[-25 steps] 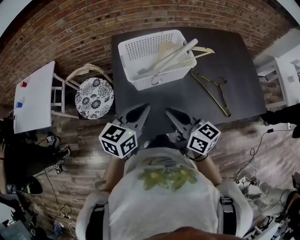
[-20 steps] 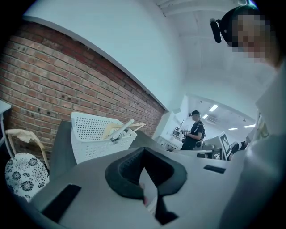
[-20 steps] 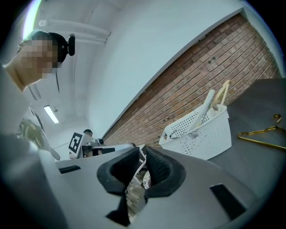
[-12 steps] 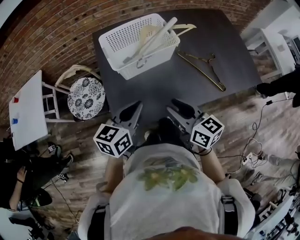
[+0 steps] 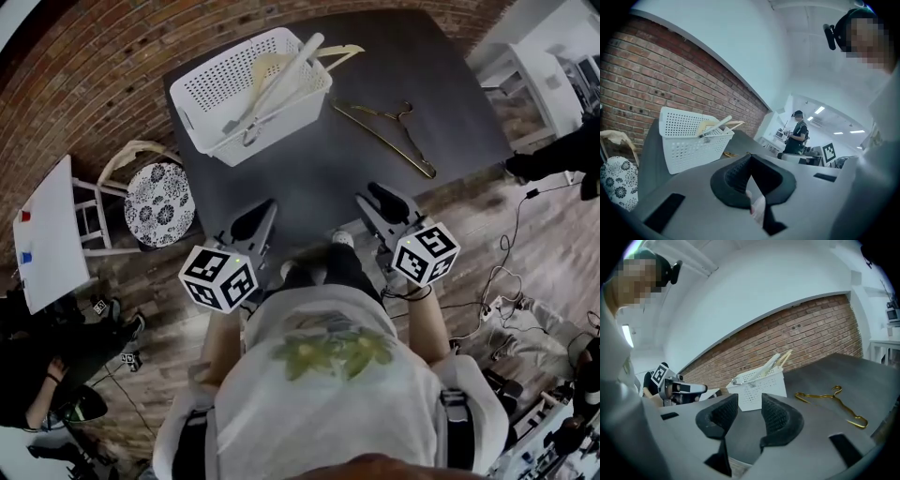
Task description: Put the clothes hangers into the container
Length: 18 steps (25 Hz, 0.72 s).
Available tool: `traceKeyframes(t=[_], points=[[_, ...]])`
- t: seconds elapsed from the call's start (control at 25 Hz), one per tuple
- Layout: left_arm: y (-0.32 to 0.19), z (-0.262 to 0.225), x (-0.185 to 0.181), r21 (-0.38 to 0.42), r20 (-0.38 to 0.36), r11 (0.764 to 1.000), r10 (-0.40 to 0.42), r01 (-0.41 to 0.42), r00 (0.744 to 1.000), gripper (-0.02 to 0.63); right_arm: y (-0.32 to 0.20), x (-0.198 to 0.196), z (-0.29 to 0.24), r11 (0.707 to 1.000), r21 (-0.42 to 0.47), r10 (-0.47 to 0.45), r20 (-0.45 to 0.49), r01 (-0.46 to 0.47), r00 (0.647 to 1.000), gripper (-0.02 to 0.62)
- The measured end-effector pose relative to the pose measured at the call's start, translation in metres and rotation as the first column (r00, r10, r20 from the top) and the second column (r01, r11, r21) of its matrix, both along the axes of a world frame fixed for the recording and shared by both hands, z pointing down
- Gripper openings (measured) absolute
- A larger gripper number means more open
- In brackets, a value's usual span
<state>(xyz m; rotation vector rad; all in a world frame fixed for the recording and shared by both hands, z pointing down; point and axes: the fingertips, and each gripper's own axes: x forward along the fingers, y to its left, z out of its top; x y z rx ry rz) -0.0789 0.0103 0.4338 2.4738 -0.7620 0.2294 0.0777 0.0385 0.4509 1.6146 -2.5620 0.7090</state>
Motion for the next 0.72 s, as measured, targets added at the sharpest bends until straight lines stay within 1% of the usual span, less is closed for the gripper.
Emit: traceKeyframes(t=[0.2,0.44,0.6,0.72], points=[[-0.013,0.001,0.033,-0.004,0.022,1.0,0.008,-0.008,1.0,0.028,-0.011,0.058,0.014,0.998,-0.027,0.046,-0.111,-0.049,0.993,0.146],[-0.028,-0.002,0.074,-0.001,0.044,1.0,0.006,-0.006,0.999,0.028,-0.027,0.117,0.036,0.994,-0.074,0.065,-0.141,-0.076,0.988,0.146],[-0.039,-0.004,0.093,0.0,0.058,1.0,-0.011,0.011,0.998,0.028,-0.042,0.144,0.052,0.992,-0.109,0.045,-0.16,-0.063,0.986,0.146],[-0.046,-0.005,0.103,0.002,0.07,1.0,-0.025,0.025,0.997,0.028,-0.055,0.162,0.064,0.99,-0.131,0.034,-0.193,-0.06,0.981,0.146]])
